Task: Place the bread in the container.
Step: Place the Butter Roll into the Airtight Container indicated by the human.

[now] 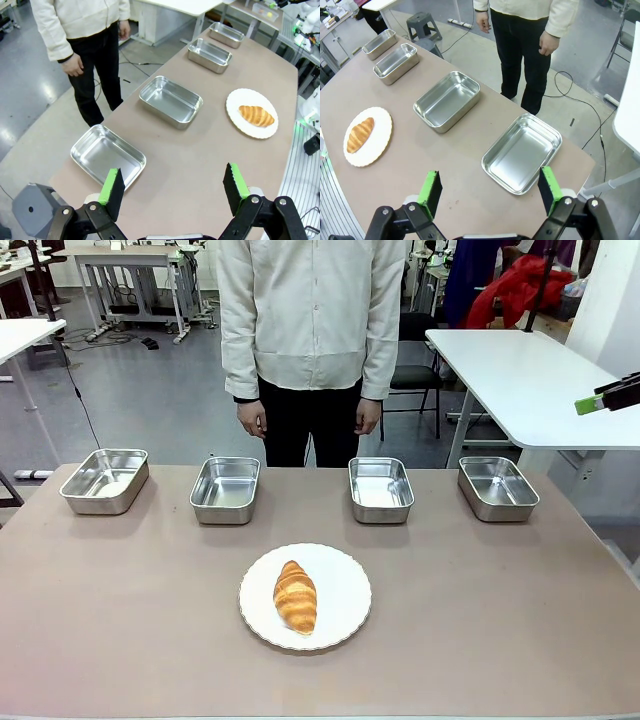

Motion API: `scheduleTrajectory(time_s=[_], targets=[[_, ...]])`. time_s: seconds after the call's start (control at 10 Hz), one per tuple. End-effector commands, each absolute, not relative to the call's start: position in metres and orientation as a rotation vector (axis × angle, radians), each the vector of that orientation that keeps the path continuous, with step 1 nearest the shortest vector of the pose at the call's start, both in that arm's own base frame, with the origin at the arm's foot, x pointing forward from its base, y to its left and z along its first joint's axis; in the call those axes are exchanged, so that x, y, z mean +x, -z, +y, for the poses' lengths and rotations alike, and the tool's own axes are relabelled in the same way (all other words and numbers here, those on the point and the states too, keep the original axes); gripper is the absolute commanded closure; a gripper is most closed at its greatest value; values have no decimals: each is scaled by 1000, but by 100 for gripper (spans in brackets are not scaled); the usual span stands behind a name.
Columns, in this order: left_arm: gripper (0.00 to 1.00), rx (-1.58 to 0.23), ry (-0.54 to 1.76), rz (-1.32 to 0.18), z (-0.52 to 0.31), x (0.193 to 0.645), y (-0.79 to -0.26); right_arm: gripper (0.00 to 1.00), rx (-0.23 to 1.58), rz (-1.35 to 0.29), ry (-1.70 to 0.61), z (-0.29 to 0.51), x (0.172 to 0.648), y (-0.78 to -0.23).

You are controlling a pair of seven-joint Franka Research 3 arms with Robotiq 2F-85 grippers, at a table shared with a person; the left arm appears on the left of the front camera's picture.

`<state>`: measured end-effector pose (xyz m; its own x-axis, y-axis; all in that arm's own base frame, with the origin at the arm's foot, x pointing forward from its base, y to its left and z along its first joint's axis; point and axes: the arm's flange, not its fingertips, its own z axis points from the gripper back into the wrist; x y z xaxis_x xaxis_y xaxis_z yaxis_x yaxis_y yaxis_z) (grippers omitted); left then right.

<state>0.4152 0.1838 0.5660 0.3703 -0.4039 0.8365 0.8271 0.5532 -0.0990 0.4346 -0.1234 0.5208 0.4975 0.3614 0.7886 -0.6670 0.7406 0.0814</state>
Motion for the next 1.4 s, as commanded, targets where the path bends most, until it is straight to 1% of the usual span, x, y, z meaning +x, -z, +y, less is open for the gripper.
scheduleTrajectory(time_s=[0.0, 1.3], targets=[[0, -572, 860, -875, 185, 413, -567, 0, 414, -850, -645, -123, 435, -522], [0, -572, 860, -875, 185, 413, -567, 0, 414, -850, -645, -123, 435, -522]])
